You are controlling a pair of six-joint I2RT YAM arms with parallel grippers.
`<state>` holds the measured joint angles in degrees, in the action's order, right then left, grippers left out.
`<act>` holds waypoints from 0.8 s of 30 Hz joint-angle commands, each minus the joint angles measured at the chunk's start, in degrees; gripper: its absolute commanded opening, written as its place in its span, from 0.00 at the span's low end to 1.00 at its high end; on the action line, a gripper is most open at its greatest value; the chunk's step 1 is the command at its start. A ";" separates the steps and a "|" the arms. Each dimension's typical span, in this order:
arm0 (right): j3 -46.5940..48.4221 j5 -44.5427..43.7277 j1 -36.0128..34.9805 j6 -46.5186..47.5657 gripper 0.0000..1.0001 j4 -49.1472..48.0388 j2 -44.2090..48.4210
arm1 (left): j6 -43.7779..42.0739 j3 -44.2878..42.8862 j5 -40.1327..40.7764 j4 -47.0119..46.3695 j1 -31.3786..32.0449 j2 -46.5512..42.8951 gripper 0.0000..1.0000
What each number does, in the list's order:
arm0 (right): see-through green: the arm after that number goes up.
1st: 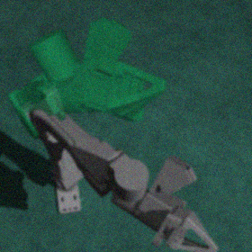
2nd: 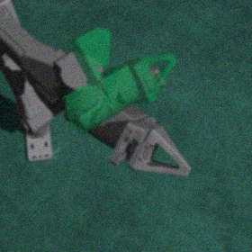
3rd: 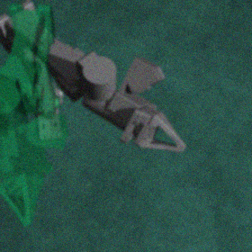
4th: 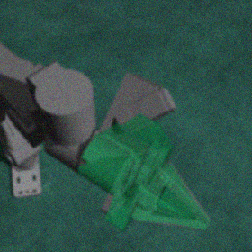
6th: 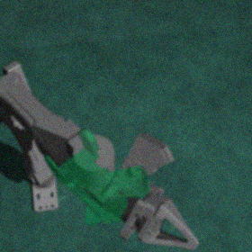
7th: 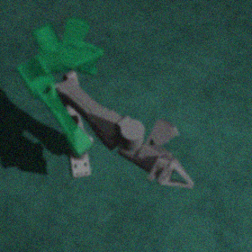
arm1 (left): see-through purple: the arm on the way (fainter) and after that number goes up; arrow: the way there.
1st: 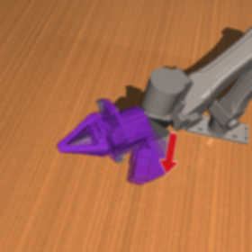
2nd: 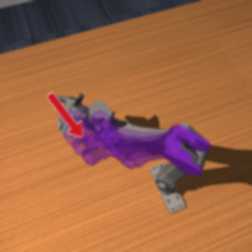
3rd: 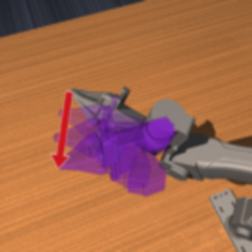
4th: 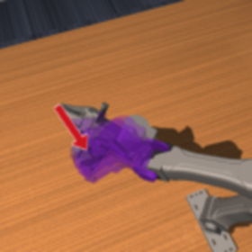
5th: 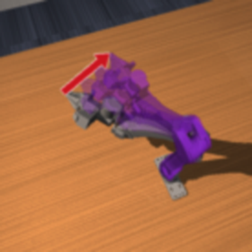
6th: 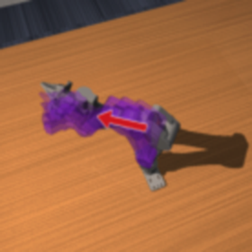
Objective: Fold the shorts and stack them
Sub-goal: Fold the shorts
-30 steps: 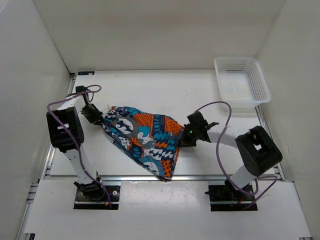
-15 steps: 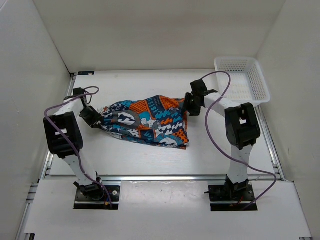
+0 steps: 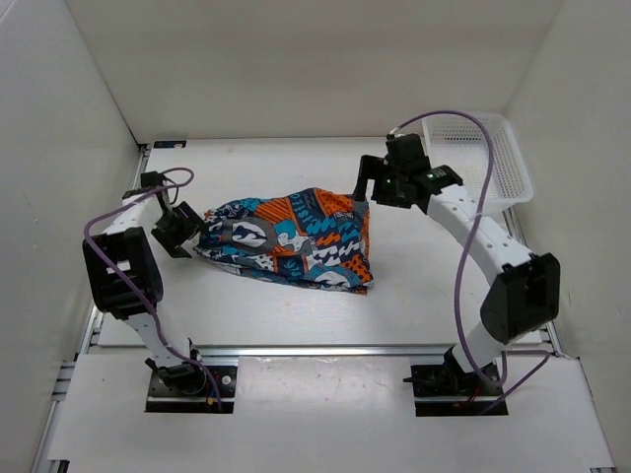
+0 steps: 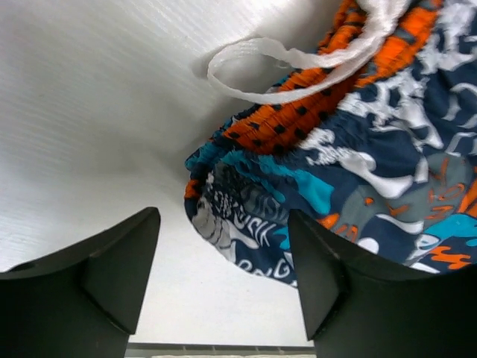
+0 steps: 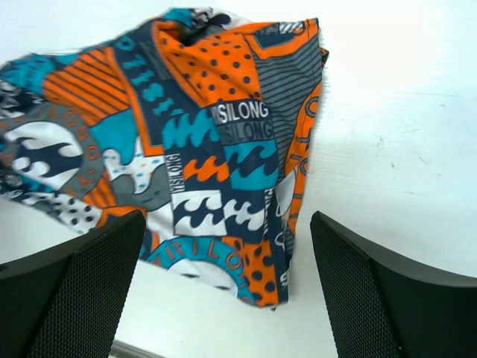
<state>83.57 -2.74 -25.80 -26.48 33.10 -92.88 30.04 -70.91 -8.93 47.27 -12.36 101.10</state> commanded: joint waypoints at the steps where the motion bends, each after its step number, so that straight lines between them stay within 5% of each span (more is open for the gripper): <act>1: 0.02 -1.73 -0.74 0.73 0.96 3.54 4.89 | 0.19 0.87 -2.40 -1.83 -0.30 1.72 0.78; 9: -1.92 -3.40 -0.74 0.73 0.96 6.62 12.45 | 1.86 0.17 -1.81 -4.90 0.93 7.79 0.76; 13: -2.45 -4.64 -0.74 0.73 0.96 8.46 14.83 | 2.48 -2.91 -1.27 -4.90 0.93 9.73 0.60; 19: -3.50 -6.40 -0.22 0.73 0.97 10.05 18.69 | 3.00 -4.49 -0.74 -4.90 0.93 11.31 0.10; 24: -3.50 -7.45 0.40 1.25 0.97 11.98 19.76 | 0.82 -8.44 5.66 -1.22 1.63 6.15 0.10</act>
<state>80.03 -8.34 -26.04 -26.48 43.31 -74.76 32.64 -75.81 -9.10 45.15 -11.51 111.31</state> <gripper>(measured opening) 0.970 0.211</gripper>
